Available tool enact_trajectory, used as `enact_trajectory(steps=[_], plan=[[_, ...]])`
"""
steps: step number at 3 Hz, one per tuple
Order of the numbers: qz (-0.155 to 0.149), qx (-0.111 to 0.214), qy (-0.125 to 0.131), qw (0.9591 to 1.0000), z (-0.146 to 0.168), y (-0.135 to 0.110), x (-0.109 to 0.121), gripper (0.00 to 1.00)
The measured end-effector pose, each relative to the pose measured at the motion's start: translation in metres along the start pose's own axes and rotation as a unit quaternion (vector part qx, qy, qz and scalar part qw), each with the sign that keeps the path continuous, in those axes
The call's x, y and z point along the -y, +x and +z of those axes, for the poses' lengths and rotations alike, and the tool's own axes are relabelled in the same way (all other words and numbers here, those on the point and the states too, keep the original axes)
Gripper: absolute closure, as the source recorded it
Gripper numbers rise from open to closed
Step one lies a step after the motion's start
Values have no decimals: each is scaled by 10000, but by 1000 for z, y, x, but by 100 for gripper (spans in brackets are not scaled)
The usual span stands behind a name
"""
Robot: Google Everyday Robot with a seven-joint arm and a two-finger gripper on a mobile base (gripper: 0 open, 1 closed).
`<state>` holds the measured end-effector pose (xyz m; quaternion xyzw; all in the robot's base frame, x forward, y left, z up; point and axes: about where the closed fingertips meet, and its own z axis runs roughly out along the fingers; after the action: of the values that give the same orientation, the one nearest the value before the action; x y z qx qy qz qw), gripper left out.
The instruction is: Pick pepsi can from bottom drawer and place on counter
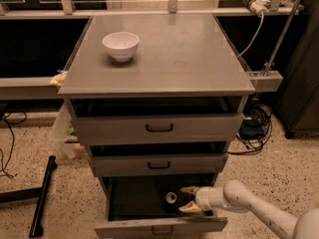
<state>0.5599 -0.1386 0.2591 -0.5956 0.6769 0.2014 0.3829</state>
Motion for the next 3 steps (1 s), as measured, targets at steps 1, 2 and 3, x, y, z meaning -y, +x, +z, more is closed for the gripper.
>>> enact_trajectory(steps=[1,2,3], plan=[[-20,65,-24,10000,15,2,4,26],[-55,122,-56,9999,29,4,8,28],[-71,177,-105,9998,48,9,12,29]])
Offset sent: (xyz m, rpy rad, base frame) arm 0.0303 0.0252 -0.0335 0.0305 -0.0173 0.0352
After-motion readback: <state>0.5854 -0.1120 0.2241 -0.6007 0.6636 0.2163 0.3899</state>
